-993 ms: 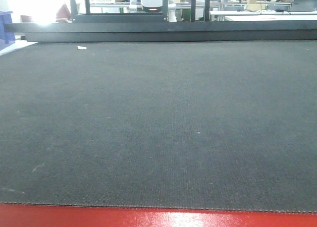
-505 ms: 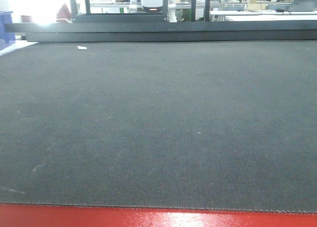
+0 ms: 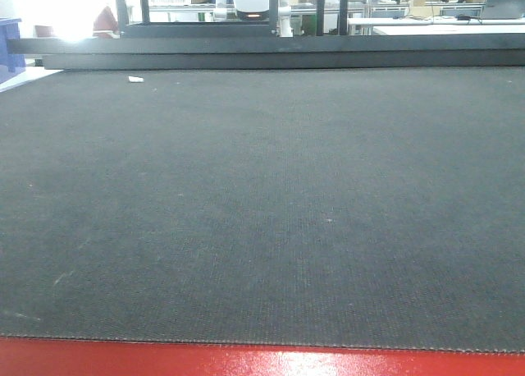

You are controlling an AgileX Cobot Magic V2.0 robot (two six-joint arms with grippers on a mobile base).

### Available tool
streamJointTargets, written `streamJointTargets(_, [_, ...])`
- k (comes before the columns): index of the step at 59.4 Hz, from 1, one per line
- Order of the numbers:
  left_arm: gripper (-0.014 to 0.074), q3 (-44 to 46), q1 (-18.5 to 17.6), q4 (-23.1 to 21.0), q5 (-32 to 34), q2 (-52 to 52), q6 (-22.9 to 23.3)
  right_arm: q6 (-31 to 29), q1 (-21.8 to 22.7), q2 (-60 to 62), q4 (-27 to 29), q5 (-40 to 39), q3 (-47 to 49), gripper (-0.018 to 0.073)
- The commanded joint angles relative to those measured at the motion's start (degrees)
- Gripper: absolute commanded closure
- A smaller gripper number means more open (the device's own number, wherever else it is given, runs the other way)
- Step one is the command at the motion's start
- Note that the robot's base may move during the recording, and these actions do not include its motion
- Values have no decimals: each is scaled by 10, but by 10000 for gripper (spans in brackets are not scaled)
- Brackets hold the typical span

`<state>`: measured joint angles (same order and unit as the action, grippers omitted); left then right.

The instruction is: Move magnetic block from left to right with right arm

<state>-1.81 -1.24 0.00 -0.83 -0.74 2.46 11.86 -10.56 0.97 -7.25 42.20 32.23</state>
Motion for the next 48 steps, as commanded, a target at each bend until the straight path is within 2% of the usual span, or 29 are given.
streamJointTargets(1, [713, -5, -3, 0, 52, -8, 2, -5, 4, 5, -8, -50, 16, 386])
streamJointTargets(48, [713, -5, -13, 0, 52, -8, 2, -5, 4, 5, -8, -50, 16, 386])
